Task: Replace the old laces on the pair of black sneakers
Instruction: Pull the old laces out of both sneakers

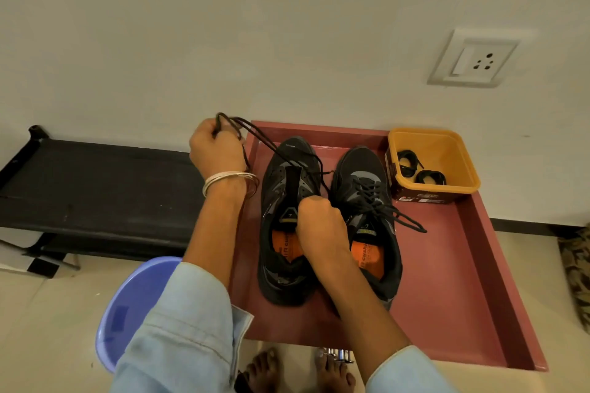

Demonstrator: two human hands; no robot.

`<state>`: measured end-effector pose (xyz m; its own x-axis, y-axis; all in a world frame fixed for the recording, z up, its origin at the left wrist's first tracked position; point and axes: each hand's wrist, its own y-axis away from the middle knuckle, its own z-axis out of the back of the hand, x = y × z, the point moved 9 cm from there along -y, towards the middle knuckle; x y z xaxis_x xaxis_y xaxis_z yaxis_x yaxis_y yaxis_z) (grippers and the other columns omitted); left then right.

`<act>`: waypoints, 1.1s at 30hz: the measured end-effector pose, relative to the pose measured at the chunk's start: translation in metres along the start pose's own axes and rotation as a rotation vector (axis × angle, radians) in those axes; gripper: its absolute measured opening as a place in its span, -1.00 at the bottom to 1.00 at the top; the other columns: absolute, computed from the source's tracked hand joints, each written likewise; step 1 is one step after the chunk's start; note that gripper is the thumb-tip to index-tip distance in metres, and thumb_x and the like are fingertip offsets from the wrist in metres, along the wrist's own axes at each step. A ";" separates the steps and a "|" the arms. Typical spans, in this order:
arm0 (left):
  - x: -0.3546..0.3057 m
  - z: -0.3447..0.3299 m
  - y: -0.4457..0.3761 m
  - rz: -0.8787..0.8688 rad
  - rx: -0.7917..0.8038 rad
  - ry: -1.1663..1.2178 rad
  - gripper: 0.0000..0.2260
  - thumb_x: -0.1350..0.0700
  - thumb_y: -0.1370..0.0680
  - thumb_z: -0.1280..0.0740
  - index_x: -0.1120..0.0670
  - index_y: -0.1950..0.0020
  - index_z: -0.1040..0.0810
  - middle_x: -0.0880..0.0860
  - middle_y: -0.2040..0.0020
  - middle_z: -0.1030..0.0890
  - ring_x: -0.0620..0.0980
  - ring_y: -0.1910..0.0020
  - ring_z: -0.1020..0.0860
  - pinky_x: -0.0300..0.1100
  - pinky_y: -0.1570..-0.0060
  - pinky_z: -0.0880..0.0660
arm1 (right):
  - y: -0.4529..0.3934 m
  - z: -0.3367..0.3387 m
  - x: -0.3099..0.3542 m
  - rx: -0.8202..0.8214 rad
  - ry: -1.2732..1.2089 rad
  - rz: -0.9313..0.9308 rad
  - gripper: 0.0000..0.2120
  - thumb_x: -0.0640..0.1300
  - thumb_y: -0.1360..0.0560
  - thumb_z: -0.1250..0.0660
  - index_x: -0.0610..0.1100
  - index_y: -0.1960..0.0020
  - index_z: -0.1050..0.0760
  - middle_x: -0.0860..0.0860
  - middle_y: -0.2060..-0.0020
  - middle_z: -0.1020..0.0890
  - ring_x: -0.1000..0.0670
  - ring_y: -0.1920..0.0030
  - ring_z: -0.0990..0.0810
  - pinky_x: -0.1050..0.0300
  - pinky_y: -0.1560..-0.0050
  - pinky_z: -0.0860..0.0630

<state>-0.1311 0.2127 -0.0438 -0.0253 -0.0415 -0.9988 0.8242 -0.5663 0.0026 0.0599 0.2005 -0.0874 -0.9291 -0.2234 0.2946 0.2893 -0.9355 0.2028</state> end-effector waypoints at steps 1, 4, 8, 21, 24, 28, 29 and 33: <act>0.002 0.001 -0.002 0.069 0.006 0.115 -0.79 0.22 -0.50 -0.18 0.05 0.23 -0.56 0.08 0.27 -0.60 -0.01 0.33 -0.53 -0.16 0.37 -0.41 | 0.000 0.000 0.000 -0.001 -0.002 0.000 -0.84 -0.39 -0.56 -0.18 -0.35 -0.11 -0.45 -0.23 -0.03 -0.56 -0.22 0.00 -0.61 0.07 0.17 -0.48; 0.007 -0.013 0.006 0.214 0.127 0.259 -0.84 0.29 -0.53 -0.14 0.11 0.09 -0.49 0.10 0.21 -0.63 -0.05 0.43 -0.52 -0.34 0.57 -0.23 | 0.000 0.001 -0.002 -0.008 -0.002 0.001 -0.84 -0.39 -0.56 -0.17 -0.36 -0.11 -0.44 -0.23 -0.03 -0.56 -0.21 0.01 -0.61 0.08 0.20 -0.44; 0.010 -0.025 0.018 -0.040 0.237 -0.346 -0.63 0.28 -0.51 -0.20 -0.09 -0.23 -0.37 0.08 0.31 -0.58 0.00 0.42 -0.52 -0.18 0.42 -0.47 | -0.001 0.001 -0.001 -0.014 -0.002 0.008 -0.85 -0.40 -0.55 -0.17 -0.35 -0.09 -0.45 -0.22 -0.01 -0.56 -0.21 0.02 -0.61 0.09 0.21 -0.44; 0.016 -0.094 0.054 -0.577 0.563 -1.175 -0.79 0.08 -0.56 -0.31 0.05 -0.16 -0.61 0.11 -0.18 -0.49 0.16 -0.11 -0.52 0.00 0.00 -0.50 | 0.001 0.004 -0.003 -0.012 -0.035 0.002 -0.81 -0.42 -0.55 -0.14 -0.35 -0.13 -0.44 -0.26 -0.07 -0.53 -0.24 -0.05 -0.59 0.06 0.16 -0.43; 0.014 -0.092 0.055 -0.594 0.556 -1.097 -0.79 0.14 -0.58 -0.22 0.15 -0.14 -0.57 0.14 -0.13 -0.52 0.17 -0.06 -0.53 -0.04 0.04 -0.46 | 0.001 0.004 -0.002 -0.021 -0.038 0.004 -0.82 -0.42 -0.55 -0.14 -0.34 -0.09 -0.45 -0.25 -0.04 -0.54 -0.24 -0.03 -0.59 0.07 0.18 -0.42; 0.015 -0.062 0.030 -0.293 0.386 -0.772 -0.83 0.23 -0.57 -0.16 0.21 -0.03 -0.53 0.18 0.02 -0.58 0.17 0.08 -0.58 -0.10 0.10 -0.48 | 0.000 0.003 -0.003 -0.028 -0.039 -0.006 -0.84 -0.41 -0.55 -0.14 -0.35 -0.08 -0.45 -0.24 -0.02 -0.55 -0.23 -0.01 -0.60 0.07 0.21 -0.41; 0.021 -0.054 0.024 -0.167 0.351 -0.628 -0.84 0.24 -0.57 -0.16 0.20 0.02 -0.53 0.20 0.03 -0.60 0.17 0.16 -0.62 -0.08 0.10 -0.55 | 0.000 0.003 -0.003 -0.030 -0.037 -0.008 -0.84 -0.41 -0.55 -0.14 -0.35 -0.08 -0.45 -0.23 -0.02 -0.55 -0.23 0.00 -0.60 0.07 0.22 -0.41; 0.026 -0.047 0.024 -0.128 0.321 -0.577 -0.84 0.23 -0.55 -0.18 0.14 0.02 -0.55 0.19 0.04 -0.62 0.17 0.16 -0.62 -0.07 0.12 -0.57 | -0.001 0.002 -0.003 -0.030 -0.034 -0.007 -0.83 -0.41 -0.55 -0.15 -0.34 -0.09 -0.46 -0.23 -0.02 -0.56 -0.23 0.00 -0.60 0.07 0.22 -0.41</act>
<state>-0.0856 0.2368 -0.0716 -0.4835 -0.3407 -0.8063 0.5878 -0.8090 -0.0106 0.0631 0.2029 -0.0866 -0.9226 -0.2077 0.3252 0.2752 -0.9449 0.1772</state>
